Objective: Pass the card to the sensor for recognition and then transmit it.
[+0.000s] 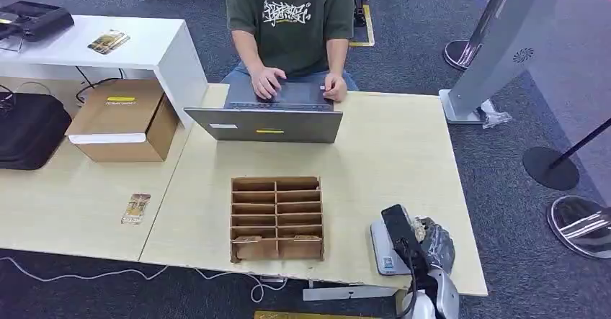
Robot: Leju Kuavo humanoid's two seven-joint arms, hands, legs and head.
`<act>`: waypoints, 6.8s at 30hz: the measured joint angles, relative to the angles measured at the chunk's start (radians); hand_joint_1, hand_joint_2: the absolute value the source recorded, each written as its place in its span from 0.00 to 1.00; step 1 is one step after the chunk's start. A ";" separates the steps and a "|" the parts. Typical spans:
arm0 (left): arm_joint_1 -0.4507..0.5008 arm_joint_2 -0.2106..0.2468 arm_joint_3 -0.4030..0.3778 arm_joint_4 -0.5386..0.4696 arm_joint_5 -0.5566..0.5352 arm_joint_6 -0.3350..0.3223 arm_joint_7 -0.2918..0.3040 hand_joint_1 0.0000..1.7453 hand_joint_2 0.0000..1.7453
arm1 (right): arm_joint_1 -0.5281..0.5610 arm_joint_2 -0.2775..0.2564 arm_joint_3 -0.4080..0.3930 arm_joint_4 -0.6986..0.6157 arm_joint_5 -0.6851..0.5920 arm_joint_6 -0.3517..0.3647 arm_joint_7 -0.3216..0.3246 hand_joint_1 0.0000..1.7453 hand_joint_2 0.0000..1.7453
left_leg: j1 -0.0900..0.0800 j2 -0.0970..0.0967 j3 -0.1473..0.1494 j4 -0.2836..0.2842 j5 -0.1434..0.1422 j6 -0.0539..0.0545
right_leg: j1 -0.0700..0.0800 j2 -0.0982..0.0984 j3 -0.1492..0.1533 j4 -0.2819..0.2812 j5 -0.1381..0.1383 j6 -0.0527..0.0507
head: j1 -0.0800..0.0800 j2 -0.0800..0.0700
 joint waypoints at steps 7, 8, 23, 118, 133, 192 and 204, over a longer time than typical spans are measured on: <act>-0.006 0.007 0.000 0.014 0.000 0.008 0.002 0.00 0.00 | -0.076 -0.006 -0.064 0.135 -0.035 -0.030 -0.037 1.00 1.00 | 0.000 0.000 0.004 0.000 0.000 0.000 | 0.000 0.000 0.002 0.000 0.000 0.000 | 0.000 0.000; -0.006 0.007 0.000 0.015 0.001 0.009 0.002 0.00 0.00 | -0.082 -0.006 -0.070 0.147 -0.036 -0.031 -0.042 1.00 1.00 | 0.000 0.000 0.004 0.000 0.000 0.000 | 0.000 0.000 0.003 0.000 0.000 0.000 | 0.000 0.000; -0.006 0.006 0.000 0.016 0.003 0.003 0.001 0.00 0.00 | -0.114 -0.006 -0.096 0.184 -0.006 -0.027 -0.053 1.00 1.00 | 0.000 0.000 0.007 0.000 0.000 0.001 | 0.000 0.001 0.005 0.000 0.000 0.000 | 0.000 0.000; 0.004 0.091 -0.037 0.105 -0.022 -0.024 -0.032 0.00 0.00 | -1.069 -0.249 1.338 0.812 0.569 -0.447 0.362 1.00 1.00 | -0.001 -0.004 -0.002 0.001 0.005 0.003 | -0.001 -0.003 0.000 0.000 0.004 0.002 | 0.000 0.000; 0.003 0.097 -0.060 0.114 -0.020 -0.019 -0.031 0.00 0.00 | -1.070 -0.248 1.337 0.834 0.569 -0.447 0.361 1.00 1.00 | -0.001 -0.004 -0.002 0.002 0.005 0.003 | -0.001 -0.003 0.000 0.000 0.004 0.002 | 0.000 0.000; 0.004 0.095 -0.060 0.115 -0.018 -0.015 -0.031 0.00 0.00 | -0.994 -0.283 1.184 0.748 0.569 -0.447 0.331 0.00 1.00 | -0.001 -0.003 -0.003 0.002 0.005 0.003 | -0.001 -0.003 -0.001 0.000 0.004 0.002 | 0.000 0.000; 0.005 0.083 -0.060 0.115 -0.004 0.002 -0.035 0.00 0.00 | -0.724 -0.430 0.914 0.305 0.569 -0.448 0.391 0.00 1.00 | -0.001 -0.003 -0.003 0.002 0.004 0.003 | -0.001 -0.002 -0.001 0.000 0.004 0.002 | 0.000 0.000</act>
